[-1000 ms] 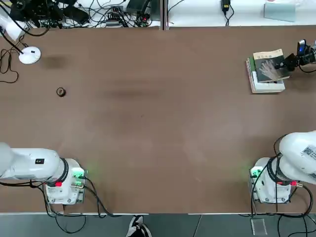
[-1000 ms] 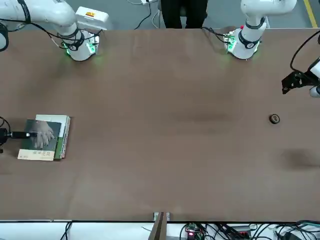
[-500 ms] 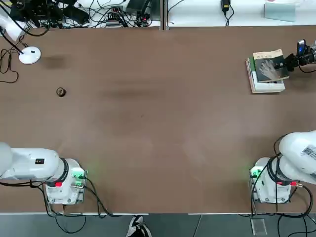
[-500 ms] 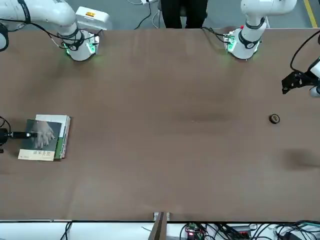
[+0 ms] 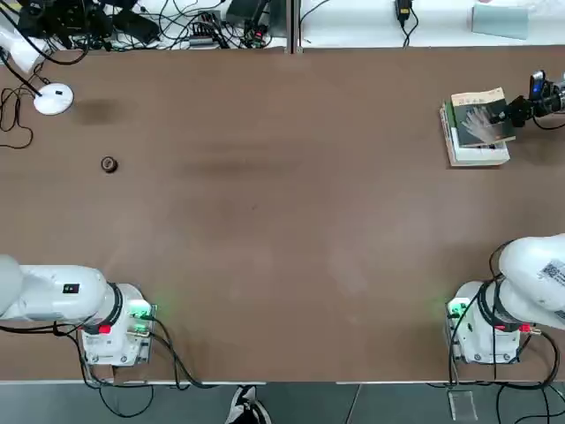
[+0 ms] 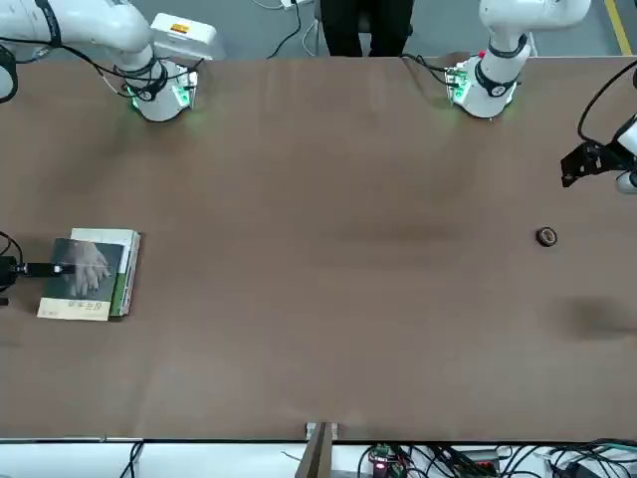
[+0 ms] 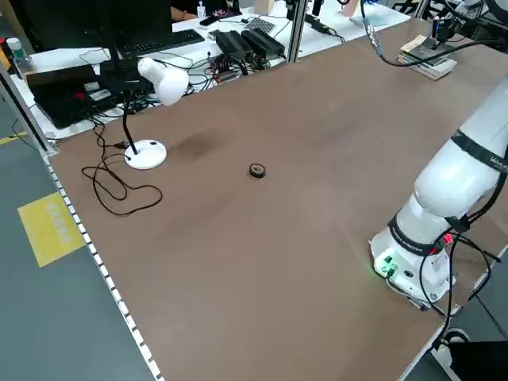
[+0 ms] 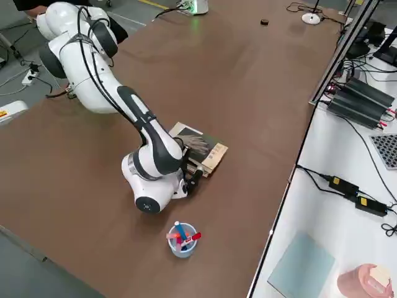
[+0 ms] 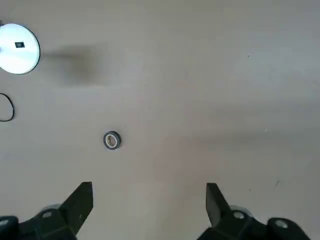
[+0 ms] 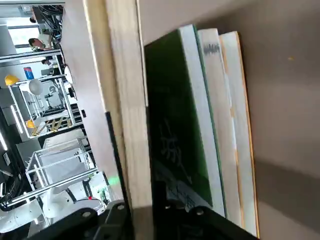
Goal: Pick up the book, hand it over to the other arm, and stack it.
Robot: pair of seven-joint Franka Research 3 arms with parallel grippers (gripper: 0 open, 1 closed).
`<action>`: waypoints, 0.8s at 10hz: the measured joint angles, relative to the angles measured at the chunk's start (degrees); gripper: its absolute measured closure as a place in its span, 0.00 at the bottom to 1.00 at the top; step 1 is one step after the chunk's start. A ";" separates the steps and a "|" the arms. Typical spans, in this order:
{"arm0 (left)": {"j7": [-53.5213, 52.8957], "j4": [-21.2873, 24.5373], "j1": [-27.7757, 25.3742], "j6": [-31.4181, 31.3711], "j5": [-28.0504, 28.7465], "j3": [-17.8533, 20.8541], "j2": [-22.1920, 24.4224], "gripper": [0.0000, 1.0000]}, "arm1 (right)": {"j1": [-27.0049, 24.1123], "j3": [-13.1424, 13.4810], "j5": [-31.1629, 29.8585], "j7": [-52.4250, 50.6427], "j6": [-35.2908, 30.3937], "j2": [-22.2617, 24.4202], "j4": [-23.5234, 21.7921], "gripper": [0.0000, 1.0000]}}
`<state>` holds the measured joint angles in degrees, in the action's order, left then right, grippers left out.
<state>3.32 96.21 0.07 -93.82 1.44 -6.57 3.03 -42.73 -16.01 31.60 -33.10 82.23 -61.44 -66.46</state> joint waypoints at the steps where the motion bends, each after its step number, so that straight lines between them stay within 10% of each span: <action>1: 0.00 0.00 0.00 0.00 0.00 0.00 0.00 0.00 | 0.05 0.01 -0.04 0.01 0.08 0.00 -0.03 0.79; 4: -0.01 -0.01 0.00 0.00 0.00 0.00 0.00 0.00 | 0.21 0.03 -0.08 0.02 0.25 -0.01 -0.23 0.49; 8: -0.01 -0.07 0.00 -0.02 0.00 0.00 0.00 0.00 | 0.23 0.05 -0.12 0.03 0.26 -0.01 -0.24 0.46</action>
<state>3.30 96.14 0.07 -93.83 1.44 -6.57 3.03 -42.50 -15.96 31.48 -33.07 82.49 -61.45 -66.69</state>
